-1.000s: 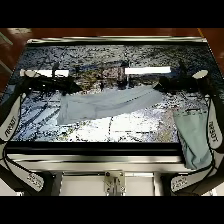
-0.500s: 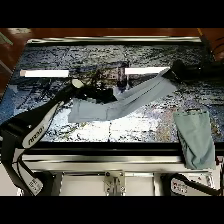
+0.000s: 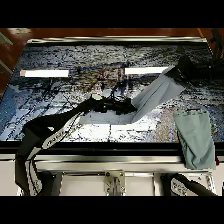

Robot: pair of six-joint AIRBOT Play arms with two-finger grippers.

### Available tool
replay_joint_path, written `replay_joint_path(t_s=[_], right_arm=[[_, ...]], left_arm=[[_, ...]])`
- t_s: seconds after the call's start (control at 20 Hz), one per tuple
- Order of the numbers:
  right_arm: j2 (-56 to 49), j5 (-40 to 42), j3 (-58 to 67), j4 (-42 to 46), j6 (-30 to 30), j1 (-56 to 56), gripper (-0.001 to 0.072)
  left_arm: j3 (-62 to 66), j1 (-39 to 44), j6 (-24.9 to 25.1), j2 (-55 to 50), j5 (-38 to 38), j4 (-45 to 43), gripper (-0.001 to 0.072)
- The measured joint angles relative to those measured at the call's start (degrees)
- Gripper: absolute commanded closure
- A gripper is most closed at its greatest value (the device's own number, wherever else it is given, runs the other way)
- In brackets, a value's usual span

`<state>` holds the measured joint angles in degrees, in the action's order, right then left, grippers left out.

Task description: Fold the shirts.

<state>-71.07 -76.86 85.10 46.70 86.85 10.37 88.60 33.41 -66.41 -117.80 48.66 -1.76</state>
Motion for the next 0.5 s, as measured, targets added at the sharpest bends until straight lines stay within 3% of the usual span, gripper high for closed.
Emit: replay_joint_path(t_s=[0.2,0.5], right_arm=[[-1.11,3.98,0.00,0.39,0.55,-5.68,0.0650],[-8.92,17.59,0.00,0.09,-0.33,-23.19,0.0650]], left_arm=[[0.00,-5.84,-0.72,5.99,2.54,-8.15,0.0676],[0.00,-21.84,-10.88,26.23,7.72,-40.17,0.0674]])
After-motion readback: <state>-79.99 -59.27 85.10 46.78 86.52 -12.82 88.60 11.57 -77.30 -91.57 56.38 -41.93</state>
